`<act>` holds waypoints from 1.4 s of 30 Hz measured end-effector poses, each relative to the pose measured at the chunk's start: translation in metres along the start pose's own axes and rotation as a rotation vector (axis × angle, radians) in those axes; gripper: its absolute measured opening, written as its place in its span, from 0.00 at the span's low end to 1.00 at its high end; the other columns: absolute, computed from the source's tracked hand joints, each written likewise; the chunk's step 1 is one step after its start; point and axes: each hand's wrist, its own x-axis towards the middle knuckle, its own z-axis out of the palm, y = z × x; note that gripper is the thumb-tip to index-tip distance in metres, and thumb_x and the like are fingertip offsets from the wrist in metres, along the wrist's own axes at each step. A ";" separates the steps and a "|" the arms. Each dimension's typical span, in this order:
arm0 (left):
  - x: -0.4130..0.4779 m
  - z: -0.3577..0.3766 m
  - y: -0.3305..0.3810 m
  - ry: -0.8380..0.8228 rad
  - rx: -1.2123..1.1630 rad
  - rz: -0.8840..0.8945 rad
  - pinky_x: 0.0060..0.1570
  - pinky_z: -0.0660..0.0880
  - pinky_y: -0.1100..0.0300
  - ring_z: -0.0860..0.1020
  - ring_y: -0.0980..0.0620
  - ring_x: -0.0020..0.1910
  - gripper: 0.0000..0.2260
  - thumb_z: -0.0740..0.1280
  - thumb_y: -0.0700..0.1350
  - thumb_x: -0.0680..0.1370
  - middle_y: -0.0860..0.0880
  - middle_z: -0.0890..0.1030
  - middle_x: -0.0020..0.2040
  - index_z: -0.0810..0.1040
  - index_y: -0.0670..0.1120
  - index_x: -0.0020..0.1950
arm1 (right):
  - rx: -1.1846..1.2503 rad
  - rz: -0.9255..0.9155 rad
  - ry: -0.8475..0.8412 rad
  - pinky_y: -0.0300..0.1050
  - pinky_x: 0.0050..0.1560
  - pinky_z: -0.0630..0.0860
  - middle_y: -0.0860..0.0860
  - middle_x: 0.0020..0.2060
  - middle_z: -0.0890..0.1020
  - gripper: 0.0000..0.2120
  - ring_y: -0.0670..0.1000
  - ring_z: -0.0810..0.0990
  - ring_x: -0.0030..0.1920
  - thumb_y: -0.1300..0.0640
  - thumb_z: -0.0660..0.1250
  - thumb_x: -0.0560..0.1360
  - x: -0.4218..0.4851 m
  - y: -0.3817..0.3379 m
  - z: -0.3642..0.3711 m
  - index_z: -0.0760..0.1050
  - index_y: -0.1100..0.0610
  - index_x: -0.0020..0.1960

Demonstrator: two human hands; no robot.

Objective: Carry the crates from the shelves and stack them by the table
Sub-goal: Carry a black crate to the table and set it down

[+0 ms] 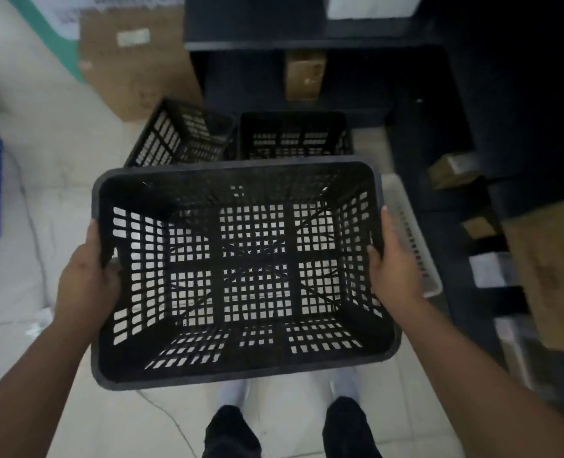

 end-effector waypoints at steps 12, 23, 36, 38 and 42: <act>-0.063 -0.137 0.212 -0.106 0.088 0.751 0.50 0.73 0.37 0.76 0.27 0.49 0.35 0.66 0.35 0.76 0.28 0.76 0.54 0.55 0.45 0.80 | 0.125 0.480 0.505 0.55 0.47 0.79 0.59 0.56 0.81 0.35 0.60 0.81 0.48 0.55 0.59 0.81 -0.310 0.018 -0.184 0.42 0.41 0.79; -0.365 -0.091 0.361 -0.379 0.078 1.313 0.56 0.75 0.38 0.76 0.35 0.55 0.34 0.65 0.40 0.79 0.37 0.77 0.58 0.51 0.53 0.80 | 0.169 1.001 0.920 0.49 0.39 0.68 0.61 0.53 0.80 0.34 0.62 0.79 0.47 0.56 0.58 0.81 -0.677 0.119 -0.187 0.44 0.42 0.80; -0.905 0.004 0.339 -0.871 0.169 2.043 0.58 0.73 0.43 0.74 0.35 0.63 0.33 0.63 0.40 0.80 0.38 0.73 0.69 0.52 0.55 0.80 | 0.417 1.764 1.423 0.47 0.44 0.70 0.54 0.49 0.79 0.31 0.54 0.74 0.44 0.57 0.56 0.82 -1.102 0.135 -0.043 0.48 0.44 0.80; -0.979 0.021 0.328 -0.945 0.184 2.155 0.62 0.70 0.44 0.71 0.34 0.66 0.33 0.64 0.38 0.79 0.37 0.72 0.70 0.54 0.52 0.80 | 0.434 1.897 1.452 0.47 0.42 0.68 0.52 0.43 0.76 0.30 0.54 0.74 0.41 0.55 0.56 0.82 -1.138 0.131 -0.024 0.47 0.43 0.80; -1.118 0.051 0.303 -1.033 0.211 2.397 0.62 0.70 0.42 0.72 0.32 0.64 0.33 0.64 0.37 0.78 0.33 0.73 0.67 0.56 0.47 0.80 | 0.477 2.088 1.548 0.50 0.42 0.74 0.55 0.42 0.79 0.30 0.56 0.76 0.39 0.54 0.56 0.82 -1.195 0.146 0.008 0.49 0.42 0.79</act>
